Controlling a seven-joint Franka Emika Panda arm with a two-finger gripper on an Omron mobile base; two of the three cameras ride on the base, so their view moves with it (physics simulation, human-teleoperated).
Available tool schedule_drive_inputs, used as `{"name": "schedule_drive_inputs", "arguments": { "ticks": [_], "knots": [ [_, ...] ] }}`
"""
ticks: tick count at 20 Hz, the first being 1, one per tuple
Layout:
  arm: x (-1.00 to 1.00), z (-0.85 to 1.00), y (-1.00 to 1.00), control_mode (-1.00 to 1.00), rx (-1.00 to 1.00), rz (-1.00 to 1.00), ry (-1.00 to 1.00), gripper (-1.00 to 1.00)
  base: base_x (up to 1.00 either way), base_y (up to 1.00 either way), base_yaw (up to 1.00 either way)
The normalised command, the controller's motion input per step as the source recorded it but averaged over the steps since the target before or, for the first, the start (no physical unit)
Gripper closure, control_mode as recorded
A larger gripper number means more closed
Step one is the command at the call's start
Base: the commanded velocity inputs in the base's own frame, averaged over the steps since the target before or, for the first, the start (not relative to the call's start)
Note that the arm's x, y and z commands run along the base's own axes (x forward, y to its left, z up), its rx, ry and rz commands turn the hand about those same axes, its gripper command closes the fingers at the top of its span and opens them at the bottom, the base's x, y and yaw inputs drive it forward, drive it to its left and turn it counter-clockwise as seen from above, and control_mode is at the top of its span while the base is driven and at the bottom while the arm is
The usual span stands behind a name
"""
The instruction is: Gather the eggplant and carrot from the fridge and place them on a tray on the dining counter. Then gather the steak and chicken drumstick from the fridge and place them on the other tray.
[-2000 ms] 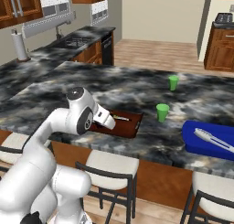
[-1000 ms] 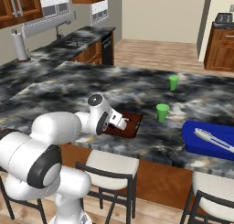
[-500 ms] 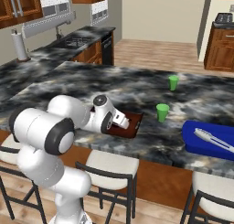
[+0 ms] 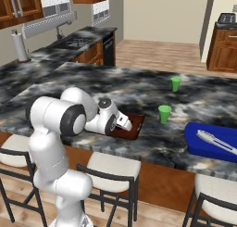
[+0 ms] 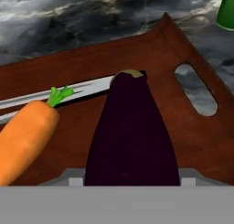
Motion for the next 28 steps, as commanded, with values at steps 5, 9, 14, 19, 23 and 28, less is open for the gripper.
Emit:
{"name": "schedule_drive_inputs", "arguments": {
  "ticks": [5,9,14,19,23,28],
  "knots": [
    [0.33,-0.31,0.0,-1.0,0.0,0.0,0.03,-1.0,0.0,0.0,0.0],
    [0.3,-0.27,-0.01,-1.0,0.01,0.0,0.01,-1.0,0.0,0.0,0.0],
    [0.14,-0.08,0.0,-1.0,0.02,0.0,0.0,-1.0,0.0,0.0,0.0],
    [-0.13,0.32,0.0,-1.0,0.0,-0.03,0.0,-1.0,0.0,0.0,0.0],
    [-0.31,0.51,0.0,-1.0,0.0,-0.04,0.0,-1.0,0.0,0.0,0.0],
    [-0.34,0.64,0.0,-1.0,0.0,-0.05,0.0,-1.0,0.0,0.0,0.0]
  ]
}}
